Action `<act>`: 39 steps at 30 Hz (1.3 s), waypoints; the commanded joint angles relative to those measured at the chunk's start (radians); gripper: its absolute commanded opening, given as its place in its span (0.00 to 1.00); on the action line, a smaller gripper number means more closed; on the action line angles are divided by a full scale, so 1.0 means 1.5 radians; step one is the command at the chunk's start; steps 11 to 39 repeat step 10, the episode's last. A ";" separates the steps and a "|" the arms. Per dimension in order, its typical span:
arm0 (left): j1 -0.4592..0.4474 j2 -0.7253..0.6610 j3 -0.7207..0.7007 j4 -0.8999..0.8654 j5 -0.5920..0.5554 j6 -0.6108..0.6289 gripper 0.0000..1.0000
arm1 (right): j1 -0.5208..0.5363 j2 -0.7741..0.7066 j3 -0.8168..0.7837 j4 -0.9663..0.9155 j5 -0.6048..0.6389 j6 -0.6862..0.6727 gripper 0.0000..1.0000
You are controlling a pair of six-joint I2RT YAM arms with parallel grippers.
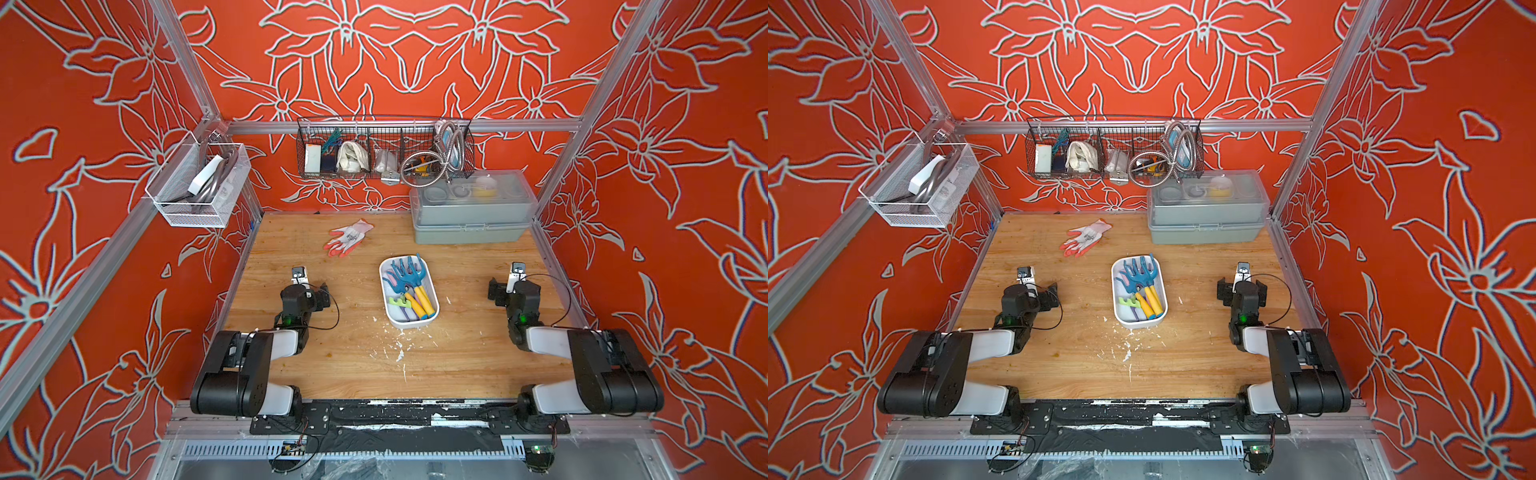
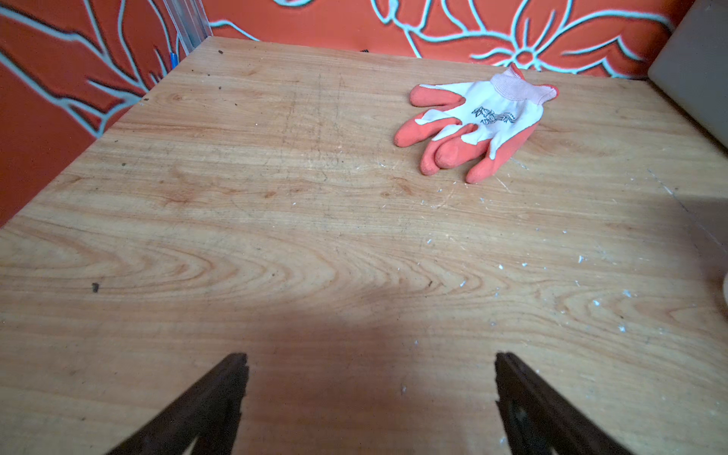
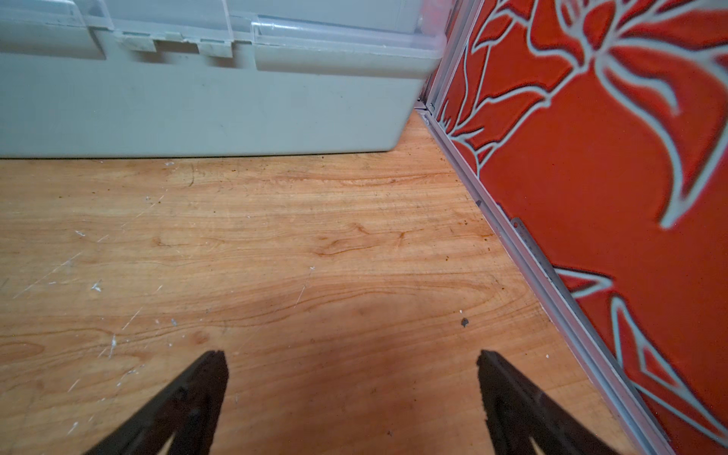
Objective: Put the rake into the storage box
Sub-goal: Reset both arms
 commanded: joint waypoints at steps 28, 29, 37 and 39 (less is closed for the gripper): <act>0.003 0.000 0.008 0.017 0.007 0.010 0.98 | -0.002 0.002 0.004 0.005 -0.008 -0.008 1.00; 0.003 0.000 0.008 0.017 0.007 0.010 0.98 | -0.002 0.002 0.004 0.005 -0.008 -0.008 1.00; 0.003 0.000 0.008 0.017 0.007 0.010 0.98 | -0.002 0.002 0.004 0.005 -0.008 -0.008 1.00; 0.003 0.000 0.008 0.017 0.007 0.010 0.98 | -0.002 0.002 0.004 0.005 -0.008 -0.008 1.00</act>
